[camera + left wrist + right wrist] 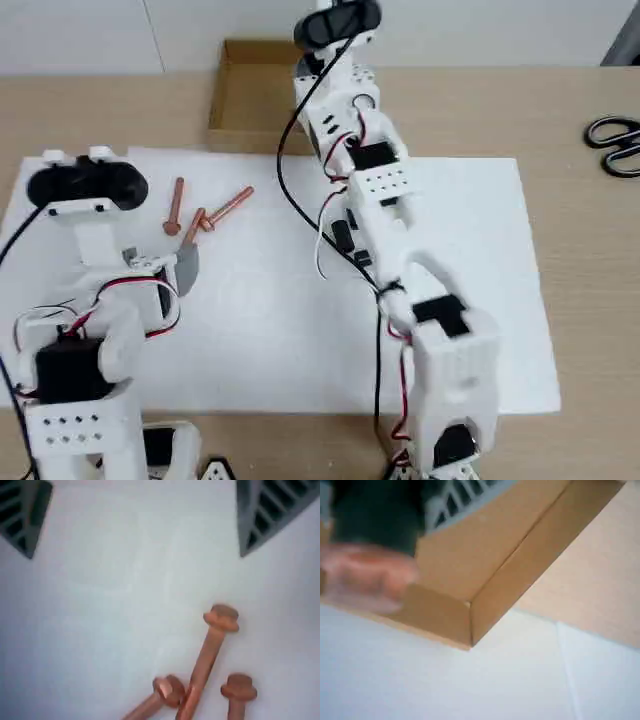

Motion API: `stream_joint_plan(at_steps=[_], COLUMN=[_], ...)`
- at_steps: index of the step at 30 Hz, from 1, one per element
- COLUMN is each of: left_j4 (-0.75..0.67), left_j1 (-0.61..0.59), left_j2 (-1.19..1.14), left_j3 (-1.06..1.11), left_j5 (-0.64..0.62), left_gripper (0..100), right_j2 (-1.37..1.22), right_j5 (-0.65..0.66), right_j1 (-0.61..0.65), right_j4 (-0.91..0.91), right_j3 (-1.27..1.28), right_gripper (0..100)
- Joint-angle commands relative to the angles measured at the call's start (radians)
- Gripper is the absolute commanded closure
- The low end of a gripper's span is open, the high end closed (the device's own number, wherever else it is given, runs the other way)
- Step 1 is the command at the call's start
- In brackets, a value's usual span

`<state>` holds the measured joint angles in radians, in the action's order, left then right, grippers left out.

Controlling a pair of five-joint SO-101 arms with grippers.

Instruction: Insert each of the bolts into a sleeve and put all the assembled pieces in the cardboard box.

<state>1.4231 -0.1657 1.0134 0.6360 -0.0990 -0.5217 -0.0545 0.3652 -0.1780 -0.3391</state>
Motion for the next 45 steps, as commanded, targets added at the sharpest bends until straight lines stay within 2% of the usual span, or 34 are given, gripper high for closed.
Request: stream_joint_plan(at_steps=[1, 10, 17, 29, 35, 45], left_j4=[0.026, 0.086, 0.089, 0.107, 0.132, 0.138], left_j1=[-0.005, -0.005, -0.005, 0.002, 0.002, 0.002], left_j2=[0.011, 0.011, 0.011, 0.011, 0.011, 0.011], left_j3=[-0.004, -0.002, -0.002, 0.001, 0.001, -0.001], left_j5=[0.011, 0.012, 0.012, 0.014, 0.071, 0.071], left_gripper=[75, 75, 75, 75, 75, 75], right_j2=[-0.128, -0.509, -0.667, -0.737, -0.737, -0.728], right_j5=[-0.009, -0.009, -0.008, -0.005, -0.006, -0.006], right_j1=[0.027, 0.058, 0.050, 0.035, 0.025, 0.015], right_j4=[0.076, 0.077, 0.013, -0.010, -0.010, -0.047], right_j3=[-0.195, -0.578, -0.758, -0.841, -0.839, -0.908], right_gripper=[99.5, 99.1, 99.0, 98.9, 88.6, 88.5])
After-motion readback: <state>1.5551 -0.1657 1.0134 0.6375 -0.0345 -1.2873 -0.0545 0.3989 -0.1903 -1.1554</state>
